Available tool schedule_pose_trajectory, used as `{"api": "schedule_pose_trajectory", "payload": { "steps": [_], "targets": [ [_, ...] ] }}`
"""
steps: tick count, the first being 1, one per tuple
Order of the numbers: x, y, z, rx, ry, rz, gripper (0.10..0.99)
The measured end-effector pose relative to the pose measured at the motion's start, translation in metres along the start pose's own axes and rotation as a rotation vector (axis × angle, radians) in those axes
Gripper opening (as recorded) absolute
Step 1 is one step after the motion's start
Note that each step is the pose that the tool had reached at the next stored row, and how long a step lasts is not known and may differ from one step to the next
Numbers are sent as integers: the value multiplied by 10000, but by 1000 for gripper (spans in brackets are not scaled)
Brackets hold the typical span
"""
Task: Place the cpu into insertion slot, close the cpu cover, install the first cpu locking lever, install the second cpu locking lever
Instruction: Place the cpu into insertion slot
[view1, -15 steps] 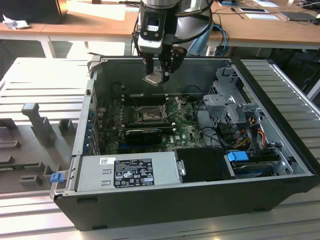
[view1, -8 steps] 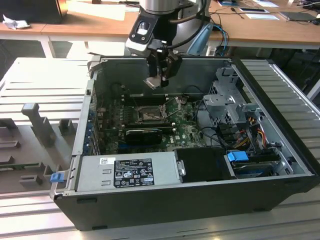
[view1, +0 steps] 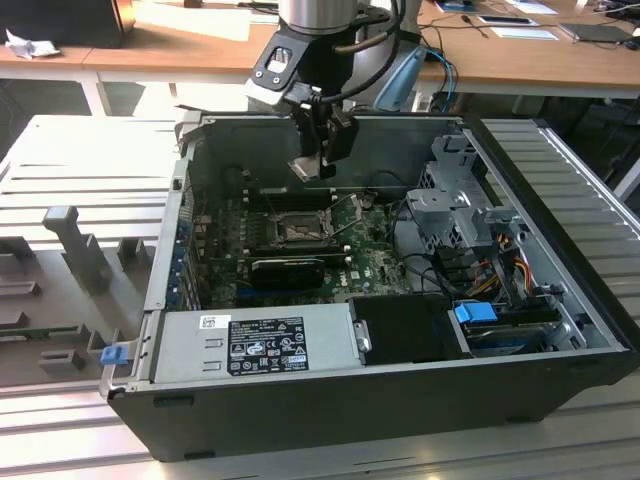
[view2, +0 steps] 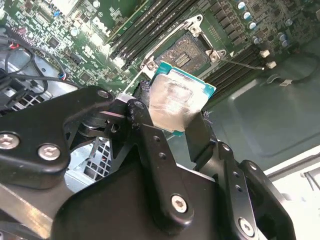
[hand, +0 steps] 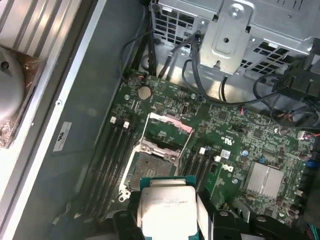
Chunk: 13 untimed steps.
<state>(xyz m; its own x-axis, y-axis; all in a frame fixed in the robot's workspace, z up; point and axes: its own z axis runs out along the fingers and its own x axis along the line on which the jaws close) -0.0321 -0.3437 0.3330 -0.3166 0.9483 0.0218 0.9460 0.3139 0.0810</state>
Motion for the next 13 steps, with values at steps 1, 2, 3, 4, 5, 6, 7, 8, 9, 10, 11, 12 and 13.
{"api": "schedule_pose_trajectory", "payload": {
  "steps": [1, 2, 3, 4, 5, 6, 7, 8, 9, 10, 11, 12, 13],
  "targets": [
    [0, -1, 8, -3, -16, 193, 529],
    [0, -1, 16, -9, -33, 407, 529],
    [-1, -2, 28, -15, -57, 703, 529],
    [-1, -3, 35, -19, -71, 879, 529],
    [-1, -3, 39, -21, -80, 990, 529],
    [-1, -4, 54, -29, -111, 1367, 529],
    [-1, -5, 65, -35, -133, 1640, 529],
    [-2, -6, 71, -38, -144, 1768, 529],
    [-2, -7, 76, -41, -153, 1889, 529],
    [-2, -7, 81, -43, -162, 1997, 529],
    [-2, -8, 94, -50, -185, 2284, 529],
    [-2, -9, 107, -55, -208, 2554, 529],
    [-2, -11, 138, -63, -231, 2863, 529]
  ]
}}
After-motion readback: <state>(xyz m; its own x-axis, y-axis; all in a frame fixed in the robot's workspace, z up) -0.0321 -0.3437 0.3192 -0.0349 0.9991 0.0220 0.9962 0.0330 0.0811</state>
